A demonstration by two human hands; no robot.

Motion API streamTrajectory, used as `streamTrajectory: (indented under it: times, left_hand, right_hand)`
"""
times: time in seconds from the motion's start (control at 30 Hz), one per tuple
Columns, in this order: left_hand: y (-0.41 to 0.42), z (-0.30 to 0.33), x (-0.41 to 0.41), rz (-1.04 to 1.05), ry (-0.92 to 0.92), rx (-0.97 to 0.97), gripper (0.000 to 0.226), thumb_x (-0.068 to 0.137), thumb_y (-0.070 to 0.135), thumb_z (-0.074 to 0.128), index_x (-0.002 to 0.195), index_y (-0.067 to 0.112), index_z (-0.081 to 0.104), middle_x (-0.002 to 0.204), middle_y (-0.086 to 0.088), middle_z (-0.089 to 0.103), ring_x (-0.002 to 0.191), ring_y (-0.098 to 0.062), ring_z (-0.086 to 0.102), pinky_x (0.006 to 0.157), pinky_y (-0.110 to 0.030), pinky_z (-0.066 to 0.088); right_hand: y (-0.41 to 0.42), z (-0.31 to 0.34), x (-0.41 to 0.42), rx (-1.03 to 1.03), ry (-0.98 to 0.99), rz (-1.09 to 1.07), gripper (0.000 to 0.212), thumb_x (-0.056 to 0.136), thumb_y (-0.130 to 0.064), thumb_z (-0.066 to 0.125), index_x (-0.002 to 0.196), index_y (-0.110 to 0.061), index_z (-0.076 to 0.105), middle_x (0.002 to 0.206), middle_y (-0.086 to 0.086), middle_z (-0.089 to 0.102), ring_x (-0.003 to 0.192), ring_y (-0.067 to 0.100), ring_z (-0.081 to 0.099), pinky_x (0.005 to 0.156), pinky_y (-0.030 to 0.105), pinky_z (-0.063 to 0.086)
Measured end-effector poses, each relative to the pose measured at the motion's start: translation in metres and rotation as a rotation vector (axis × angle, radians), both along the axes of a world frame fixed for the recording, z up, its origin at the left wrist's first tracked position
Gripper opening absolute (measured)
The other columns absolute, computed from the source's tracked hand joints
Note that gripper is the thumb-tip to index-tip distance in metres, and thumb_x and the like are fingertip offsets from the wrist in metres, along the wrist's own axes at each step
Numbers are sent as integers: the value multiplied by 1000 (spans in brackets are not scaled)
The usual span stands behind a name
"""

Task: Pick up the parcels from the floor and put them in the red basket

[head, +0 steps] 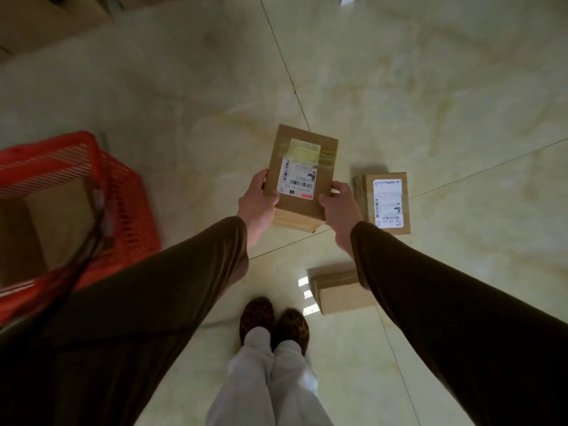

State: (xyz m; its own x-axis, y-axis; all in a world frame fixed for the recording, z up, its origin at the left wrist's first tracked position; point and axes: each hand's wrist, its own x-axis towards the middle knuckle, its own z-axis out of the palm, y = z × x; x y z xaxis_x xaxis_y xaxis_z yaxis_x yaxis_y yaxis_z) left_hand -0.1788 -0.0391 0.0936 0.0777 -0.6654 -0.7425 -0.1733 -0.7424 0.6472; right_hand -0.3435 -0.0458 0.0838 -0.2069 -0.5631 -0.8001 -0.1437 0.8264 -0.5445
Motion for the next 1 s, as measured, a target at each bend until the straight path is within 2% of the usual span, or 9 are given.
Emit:
streamTrajectory:
  times: [0.07,0.23,0.37,0.43,0.5,0.6,0.73,0.9,1.0]
  left_hand:
    - [6,28,13,46,18,-47,49,106,11,42,150,33,38,138,4,59,120,-18,57,100,-34,48]
    - [32,88,55,203,69,-147,51,104,7,45,149,29,37,125,12,59,112,-3,58,84,-17,50]
    - [54,122,97,359,75,-205,50,101,5,52,142,34,43,131,6,61,118,-12,59,93,-24,50]
    - [67,133,124,403,74,-217,47,102,7,53,137,37,45,131,6,63,120,-12,60,101,-31,49]
    - [84,142,153,438,52,-223,45,102,10,54,136,38,47,124,19,66,114,1,61,105,-31,47]
    - [110,153,201,461,7,-251,47,102,10,55,136,41,44,96,59,52,89,32,53,84,-12,50]
    - [155,161,270,496,80,-191,49,102,22,55,145,42,43,133,22,59,108,-3,64,72,-23,59]
    - [197,160,342,510,77,-137,50,102,29,57,145,47,40,115,29,64,104,6,61,72,-15,48]
    - [203,150,377,518,75,-107,52,102,28,57,149,43,39,124,22,63,111,0,59,76,-19,48]
  right_hand:
    - [3,25,17,-65,5,6,45,102,-4,48,145,-16,41,108,-5,64,101,16,65,69,21,48]
    - [10,85,66,-187,-13,87,50,103,-6,48,152,-16,43,132,3,62,113,21,63,73,18,50]
    - [20,119,114,-253,-16,176,45,104,-10,47,148,-18,47,139,7,54,119,24,60,94,32,54]
    - [28,132,143,-271,-28,203,44,105,-12,47,149,-19,46,140,6,52,122,24,59,93,31,53]
    - [38,143,175,-294,-41,229,44,105,-13,46,148,-20,47,139,6,52,120,23,60,86,25,53]
    - [58,155,225,-311,-59,254,42,105,-12,46,146,-20,47,138,3,54,117,22,61,88,27,53]
    - [92,162,292,-294,-79,268,35,105,-12,47,140,-18,49,129,0,63,112,19,62,88,28,51]
    - [122,165,363,-240,-114,315,30,105,-11,47,134,-17,47,125,-1,64,113,21,63,94,34,53]
    - [128,159,395,-203,-125,343,29,104,-12,49,133,-17,45,129,2,63,111,21,63,95,37,55]
